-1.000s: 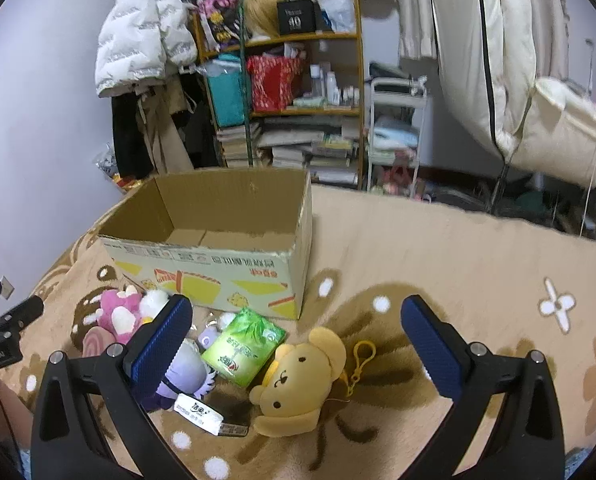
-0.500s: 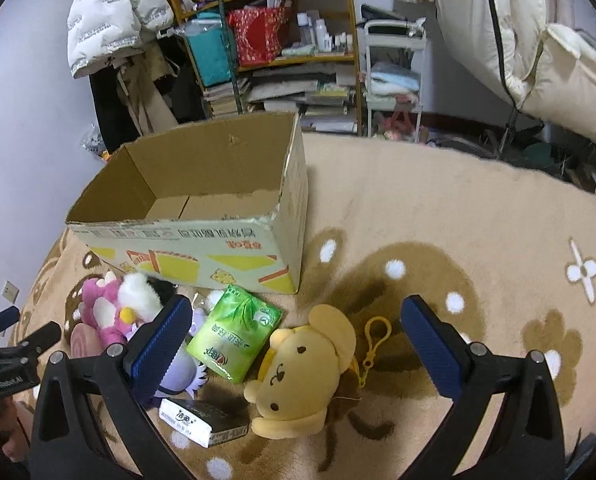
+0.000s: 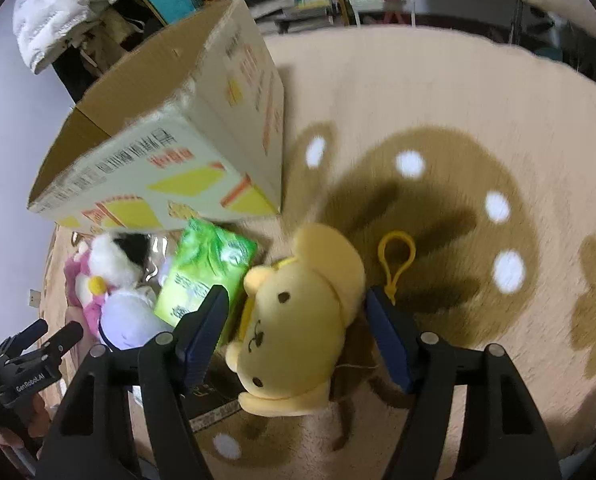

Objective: Organize soft objects
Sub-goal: 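Lower the right gripper onto the yellow plush dog while the left gripper lowers onto the swirl cushion, then close the right gripper on the yellow dog while the left gripper grasps the swirl cushion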

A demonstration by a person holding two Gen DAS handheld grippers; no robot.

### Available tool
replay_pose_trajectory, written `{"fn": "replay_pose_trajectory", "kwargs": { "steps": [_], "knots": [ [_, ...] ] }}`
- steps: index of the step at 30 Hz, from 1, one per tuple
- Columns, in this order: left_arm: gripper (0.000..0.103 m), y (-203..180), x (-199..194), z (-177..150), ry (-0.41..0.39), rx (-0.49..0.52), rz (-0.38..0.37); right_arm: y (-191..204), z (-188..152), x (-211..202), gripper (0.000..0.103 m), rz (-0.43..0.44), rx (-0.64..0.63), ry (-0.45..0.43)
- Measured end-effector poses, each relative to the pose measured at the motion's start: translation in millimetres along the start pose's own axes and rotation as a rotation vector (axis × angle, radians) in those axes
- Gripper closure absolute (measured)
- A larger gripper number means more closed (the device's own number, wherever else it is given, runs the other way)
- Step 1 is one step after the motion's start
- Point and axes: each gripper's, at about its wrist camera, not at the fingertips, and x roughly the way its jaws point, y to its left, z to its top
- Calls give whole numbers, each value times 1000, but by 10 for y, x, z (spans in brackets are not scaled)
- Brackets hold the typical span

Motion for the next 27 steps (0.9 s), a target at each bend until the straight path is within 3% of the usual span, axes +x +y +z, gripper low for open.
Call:
{"fn": "replay_pose_trajectory", "kwargs": {
  "steps": [6,15,19,20,22,27],
  "knots": [
    [22,7,73,1,36,-36,-79,86,33,119,29,-39,-41,33],
    [23,108,59,3,47,-94,-170,171,8,210,29,-61,-71,31],
    [24,53,106,-9,62,-63,-128,224,-45,204,36,-69,-89,26],
    [26,47,124,-13,68,-62,-129,237,-45,204,38,-73,-91,20],
    [45,31,113,-50,78,-71,-163,207,-48,101,43,-71,-90,16],
    [63,9,63,-82,59,-65,-175,196,-58,11,48,-45,-85,-3]
  ]
}}
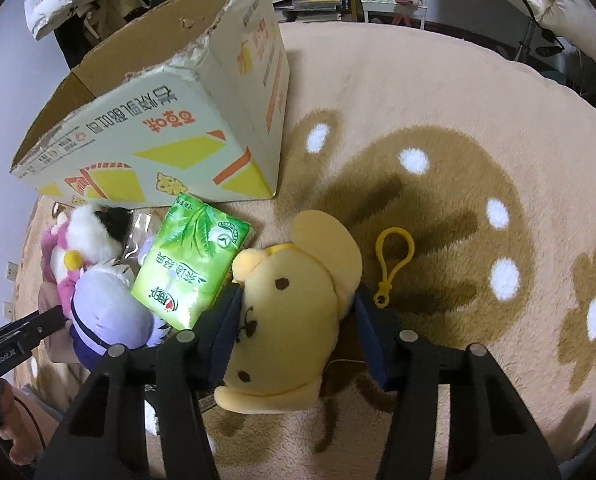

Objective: Organize soft objects
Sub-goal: 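Close the right gripper on the yellow dog while the left gripper grasps the swirl cushion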

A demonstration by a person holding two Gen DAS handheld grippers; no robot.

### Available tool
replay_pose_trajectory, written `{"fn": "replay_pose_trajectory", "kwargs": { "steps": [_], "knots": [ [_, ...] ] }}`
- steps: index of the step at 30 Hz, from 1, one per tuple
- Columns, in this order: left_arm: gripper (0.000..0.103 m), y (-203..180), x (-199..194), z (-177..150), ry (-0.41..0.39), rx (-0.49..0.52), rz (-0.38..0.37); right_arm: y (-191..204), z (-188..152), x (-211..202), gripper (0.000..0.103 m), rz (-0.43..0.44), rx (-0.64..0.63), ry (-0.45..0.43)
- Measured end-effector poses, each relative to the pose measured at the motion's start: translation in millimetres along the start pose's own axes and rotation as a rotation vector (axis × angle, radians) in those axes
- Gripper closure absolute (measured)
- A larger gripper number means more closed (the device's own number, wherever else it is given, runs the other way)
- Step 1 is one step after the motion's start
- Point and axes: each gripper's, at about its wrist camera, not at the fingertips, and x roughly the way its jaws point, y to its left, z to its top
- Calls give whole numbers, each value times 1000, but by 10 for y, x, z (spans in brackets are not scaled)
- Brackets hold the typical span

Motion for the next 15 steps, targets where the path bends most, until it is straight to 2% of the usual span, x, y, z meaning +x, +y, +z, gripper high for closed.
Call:
{"fn": "replay_pose_trajectory", "kwargs": {
  "steps": [9,15],
  "knots": [
    [67,5,-309,-145,-108,9,33,175,-37,-296,49,23,-72,-118],
    [67,-63,-641,-299,-250,36,49,237,-83,-619,49,50,-98,-256]
  ]
}}
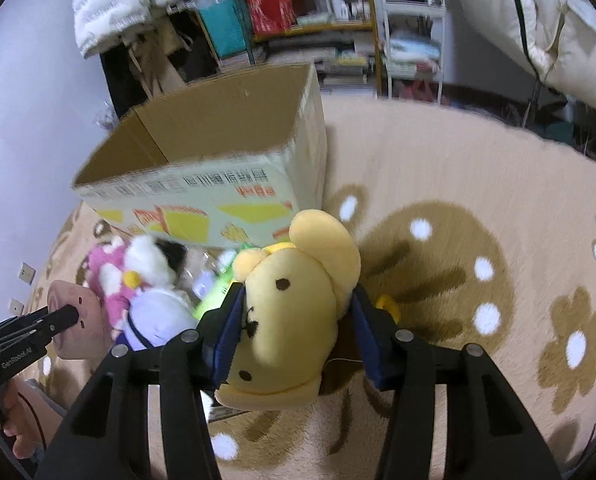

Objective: Organize soft objects
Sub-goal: 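Close the right gripper on the yellow dog while the left gripper grasps the swirl cushion, then carry the yellow dog and swirl cushion into the box and release both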

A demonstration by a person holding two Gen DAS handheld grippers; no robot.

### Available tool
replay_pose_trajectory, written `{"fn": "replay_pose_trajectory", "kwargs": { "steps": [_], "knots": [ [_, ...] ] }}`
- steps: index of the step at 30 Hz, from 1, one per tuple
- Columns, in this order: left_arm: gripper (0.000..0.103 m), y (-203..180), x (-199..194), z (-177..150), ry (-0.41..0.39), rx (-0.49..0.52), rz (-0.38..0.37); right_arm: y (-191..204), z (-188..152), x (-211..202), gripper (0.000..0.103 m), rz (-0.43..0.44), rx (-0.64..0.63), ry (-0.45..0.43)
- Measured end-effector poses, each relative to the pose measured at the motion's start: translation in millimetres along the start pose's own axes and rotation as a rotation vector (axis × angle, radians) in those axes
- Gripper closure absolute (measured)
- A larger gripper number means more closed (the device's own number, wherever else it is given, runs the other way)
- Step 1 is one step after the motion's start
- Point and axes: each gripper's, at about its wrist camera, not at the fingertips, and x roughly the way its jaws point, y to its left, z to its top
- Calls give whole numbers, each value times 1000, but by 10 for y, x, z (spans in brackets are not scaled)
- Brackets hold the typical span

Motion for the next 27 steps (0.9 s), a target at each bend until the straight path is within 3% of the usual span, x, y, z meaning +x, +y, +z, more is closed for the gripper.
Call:
{"fn": "replay_pose_trajectory", "kwargs": {
  "steps": [10,18,27],
  "knots": [
    [66,-101,-571,17,-298,50,-24,133,-1,-454,49,43,-80,-225],
    [65,-150,-731,52,-388,77,5,234,3,-599,48,67,-129,-306],
    [65,-109,-820,107,-438,88,39,373,48,-696,48,39,-205,-390]
  ]
}}
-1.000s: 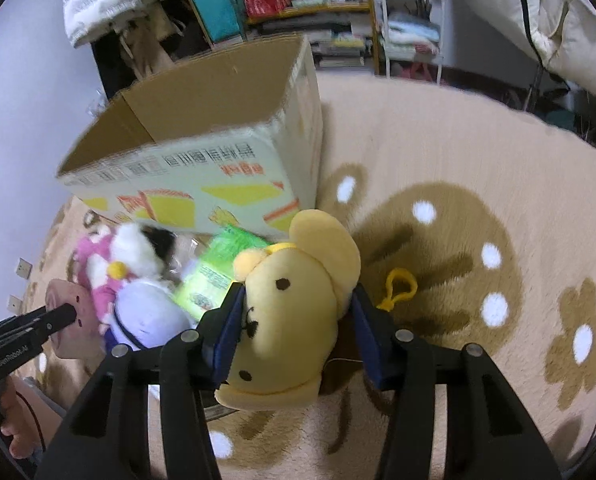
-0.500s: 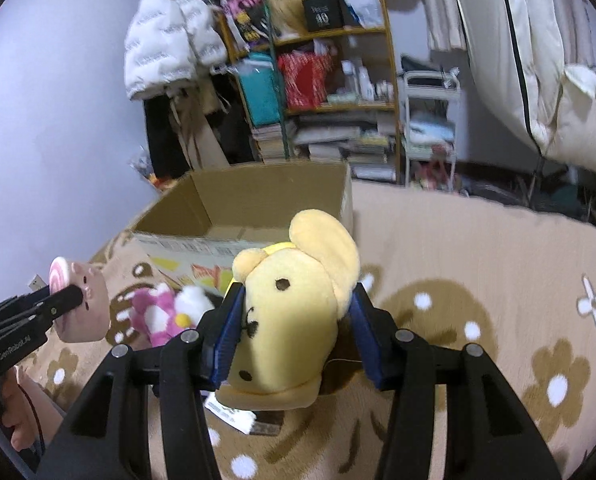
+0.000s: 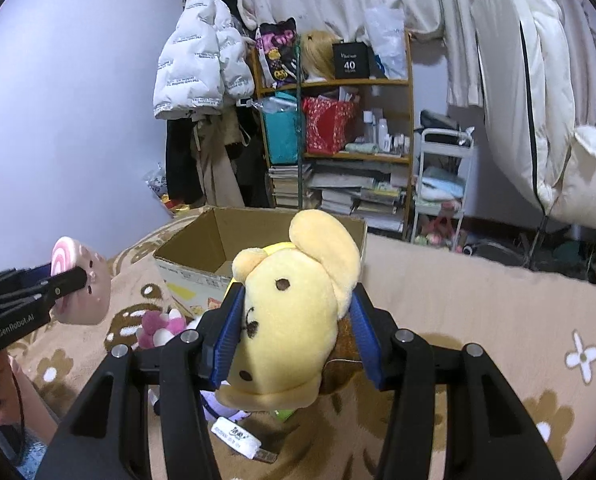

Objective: Organize soft objects
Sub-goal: 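Carry the yellow dog and swirl cushion into the box and release both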

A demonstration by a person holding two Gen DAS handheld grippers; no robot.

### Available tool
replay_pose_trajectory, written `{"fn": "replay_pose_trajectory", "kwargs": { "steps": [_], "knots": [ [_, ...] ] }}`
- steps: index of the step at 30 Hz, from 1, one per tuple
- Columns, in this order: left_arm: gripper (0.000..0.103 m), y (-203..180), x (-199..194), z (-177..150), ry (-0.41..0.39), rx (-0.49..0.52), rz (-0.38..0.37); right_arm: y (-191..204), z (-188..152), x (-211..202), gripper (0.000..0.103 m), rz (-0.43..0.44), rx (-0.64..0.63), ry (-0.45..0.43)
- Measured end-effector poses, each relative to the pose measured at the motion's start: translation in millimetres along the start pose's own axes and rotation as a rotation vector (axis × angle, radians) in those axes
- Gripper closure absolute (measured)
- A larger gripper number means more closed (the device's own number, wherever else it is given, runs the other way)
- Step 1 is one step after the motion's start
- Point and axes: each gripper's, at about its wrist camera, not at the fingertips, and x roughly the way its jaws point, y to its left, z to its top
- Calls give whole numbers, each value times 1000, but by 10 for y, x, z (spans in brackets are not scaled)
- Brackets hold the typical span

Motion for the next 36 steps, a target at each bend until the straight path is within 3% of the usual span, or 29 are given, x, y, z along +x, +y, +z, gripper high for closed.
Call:
{"fn": "replay_pose_trajectory", "kwargs": {
  "steps": [5,10,23,36],
  "knots": [
    [65,-21,-145,121,-121,19,22,-19,42,2,48,9,23,-17],
    [65,-93,-143,271,-163,39,11,-30,118,36,48,6,9,-50],
    [65,-388,293,573,-182,100,-8,-81,366,365,48,-9,-26,-100],
    [64,-524,812,607,-153,130,-72,-253,441,800,48,15,9,-61]
  ]
}}
